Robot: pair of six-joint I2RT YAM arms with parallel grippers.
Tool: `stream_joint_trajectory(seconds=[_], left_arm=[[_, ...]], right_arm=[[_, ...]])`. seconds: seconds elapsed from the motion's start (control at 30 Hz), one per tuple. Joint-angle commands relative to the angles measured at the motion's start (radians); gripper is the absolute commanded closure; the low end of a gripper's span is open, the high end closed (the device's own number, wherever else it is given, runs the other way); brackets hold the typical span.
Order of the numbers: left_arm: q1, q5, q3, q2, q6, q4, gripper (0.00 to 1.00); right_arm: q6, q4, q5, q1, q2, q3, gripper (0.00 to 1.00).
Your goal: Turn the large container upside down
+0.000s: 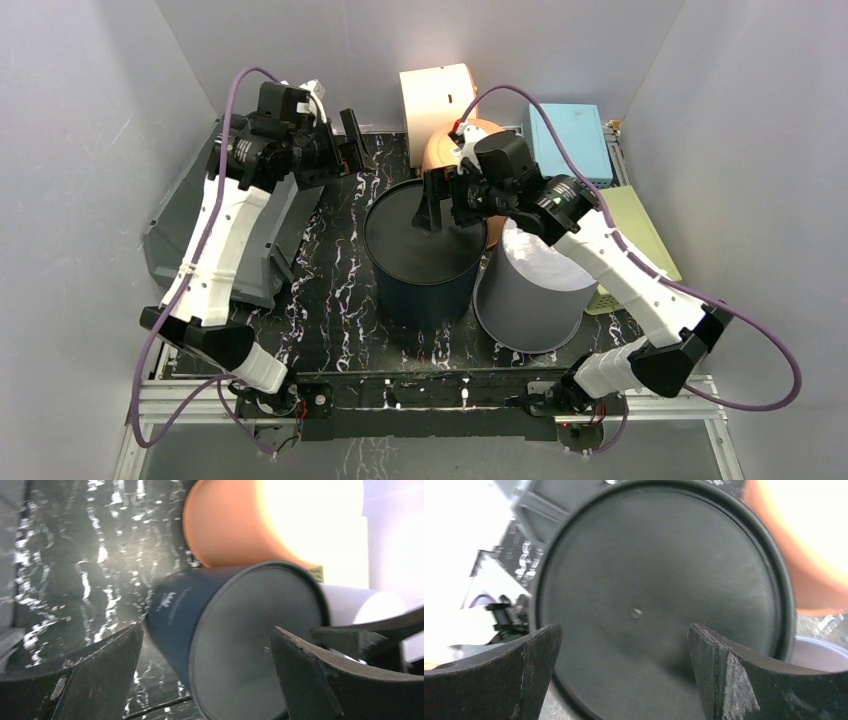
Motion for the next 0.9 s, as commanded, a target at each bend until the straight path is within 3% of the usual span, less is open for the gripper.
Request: stream_joint_trajectory(seconds=[0.0,0.17,0.3,0.5,0.63,0.77,0.87], left_arm=[[0.038,-0.235,0.045,0.047,0.073,-0.149,0.02],[0.092,-0.342,-0.015,0.084,0.138,-0.113,0.02],[0.093,-0.509,-0.151,0.061,0.205,-0.019,0.02],[0.102,-0.620,-0.378,-0.006,0.414,0.257,0.02],[0.202,-0.495,-0.331,0.077,0.378,0.186,0.02],[0.244,-0.418,-0.368,0.099,0.400,0.222,0.03],[0.320,-0.303,-0.380,0.150,0.394,0.206,0.14]], right_arm=[[0.004,-0.105,0.182,0.007,0.039,0.027,0.02],[0.058,-0.207,0.357,0.007,0.036,0.011,0.02],[0.075,-0.211,0.370,0.006,-0.009,0.010,0.02],[0.075,-0.184,0.359,0.007,-0.032,0.065,0.02],[0.074,-0.164,0.349,0.007,-0.028,0.064,0.02],[0.083,-0.164,0.341,0.006,-0.024,0.054,0.02],[0.077,-0.167,0.344,0.006,-0.032,0.051,0.02]])
